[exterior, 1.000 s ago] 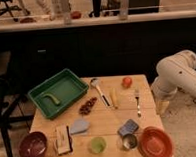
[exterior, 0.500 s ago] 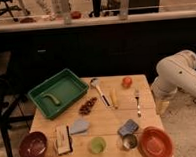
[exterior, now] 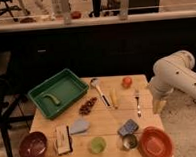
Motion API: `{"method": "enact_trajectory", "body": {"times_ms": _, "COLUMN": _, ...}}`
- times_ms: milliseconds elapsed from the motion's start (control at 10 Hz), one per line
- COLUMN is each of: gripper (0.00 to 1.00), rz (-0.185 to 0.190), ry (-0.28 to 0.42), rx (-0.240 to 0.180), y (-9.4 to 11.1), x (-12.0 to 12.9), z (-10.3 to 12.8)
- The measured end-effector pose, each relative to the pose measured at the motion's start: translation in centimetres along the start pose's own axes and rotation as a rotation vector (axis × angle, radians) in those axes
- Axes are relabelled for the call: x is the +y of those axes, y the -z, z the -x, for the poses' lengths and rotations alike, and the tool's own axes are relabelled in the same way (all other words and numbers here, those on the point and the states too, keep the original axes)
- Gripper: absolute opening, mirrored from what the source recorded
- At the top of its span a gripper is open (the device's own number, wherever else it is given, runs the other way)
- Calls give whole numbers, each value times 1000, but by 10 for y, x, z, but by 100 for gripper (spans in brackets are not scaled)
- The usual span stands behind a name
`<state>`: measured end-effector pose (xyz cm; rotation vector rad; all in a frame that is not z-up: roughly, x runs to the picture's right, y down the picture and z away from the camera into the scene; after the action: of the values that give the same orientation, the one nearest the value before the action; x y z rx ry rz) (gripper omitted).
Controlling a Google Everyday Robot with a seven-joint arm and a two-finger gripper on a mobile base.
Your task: Place grapes in tray
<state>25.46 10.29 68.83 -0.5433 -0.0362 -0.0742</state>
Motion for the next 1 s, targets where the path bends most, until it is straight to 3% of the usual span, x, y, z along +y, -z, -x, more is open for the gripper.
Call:
{"method": "enact_trajectory", "body": {"times_ms": 300, "gripper": 80, "rz": -35, "ry": 144, "rx": -98, "y": -4, "x": -12, "z": 53}}
{"method": "enact_trajectory", "body": {"times_ms": 400, "gripper": 80, "rz": -48, "ry": 181, "rx": -164, "y": -7, "x": -15, "z": 66}}
{"method": "enact_trajectory", "body": {"times_ms": 500, "gripper": 80, "rz": -50, "ry": 187, "rx": -244, "y": -10, "x": -17, "z": 72}}
{"method": "enact_trajectory", "body": {"times_ms": 800, "gripper": 80, "rz": -34, "ry": 182, "rx": -428, "y": -21, "x": -23, "z": 90}}
{"method": "enact_trajectory", "body": {"times_ms": 1000, "gripper": 80, "rz": -10, "ry": 197, "rx": -466, "y": -29, "x": -26, "z": 106}}
